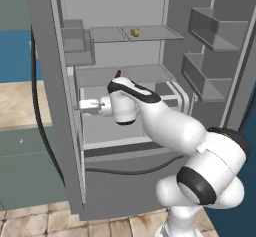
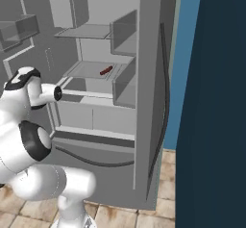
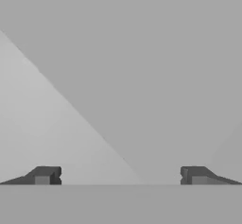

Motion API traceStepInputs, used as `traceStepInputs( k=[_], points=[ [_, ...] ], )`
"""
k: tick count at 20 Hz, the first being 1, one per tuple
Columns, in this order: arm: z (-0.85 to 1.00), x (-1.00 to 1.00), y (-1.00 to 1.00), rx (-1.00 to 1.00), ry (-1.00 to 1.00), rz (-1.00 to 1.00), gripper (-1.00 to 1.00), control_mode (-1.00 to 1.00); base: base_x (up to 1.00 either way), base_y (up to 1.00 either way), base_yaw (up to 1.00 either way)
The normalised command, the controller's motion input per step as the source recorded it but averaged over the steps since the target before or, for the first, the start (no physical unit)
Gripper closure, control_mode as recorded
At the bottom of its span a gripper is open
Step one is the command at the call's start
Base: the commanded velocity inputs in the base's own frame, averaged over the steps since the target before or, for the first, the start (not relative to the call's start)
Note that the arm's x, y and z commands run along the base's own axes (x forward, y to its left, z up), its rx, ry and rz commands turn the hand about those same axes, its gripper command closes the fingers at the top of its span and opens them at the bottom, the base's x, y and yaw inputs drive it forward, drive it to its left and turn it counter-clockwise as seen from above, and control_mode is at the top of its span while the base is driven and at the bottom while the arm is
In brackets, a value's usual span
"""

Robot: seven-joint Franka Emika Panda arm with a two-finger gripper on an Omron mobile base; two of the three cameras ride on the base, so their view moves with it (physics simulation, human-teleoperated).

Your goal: Retrieve the sausage and cheese from the fridge and place them on the cutting board on the counter.

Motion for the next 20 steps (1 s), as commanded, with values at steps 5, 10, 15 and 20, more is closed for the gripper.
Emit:
traceStepInputs(
  k=[5, 10, 15, 20],
  points=[
    [0.57, -0.39, -0.82, -0.26, 0.04, -0.2, -1.0, -1.0, 0.0, 0.0, 0.0],
    [0.33, -0.2, -0.97, -0.26, 0.0, -0.2, -1.0, -1.0, 0.0, 0.0, 0.0],
    [0.31, -0.01, -0.77, -0.29, 0.0, -0.34, -1.0, -1.0, 0.0, 0.0, 0.0],
    [0.4, 0.02, -0.61, -0.09, 0.04, -0.33, -1.0, -1.0, 0.0, 0.0, 0.0]
  ],
)
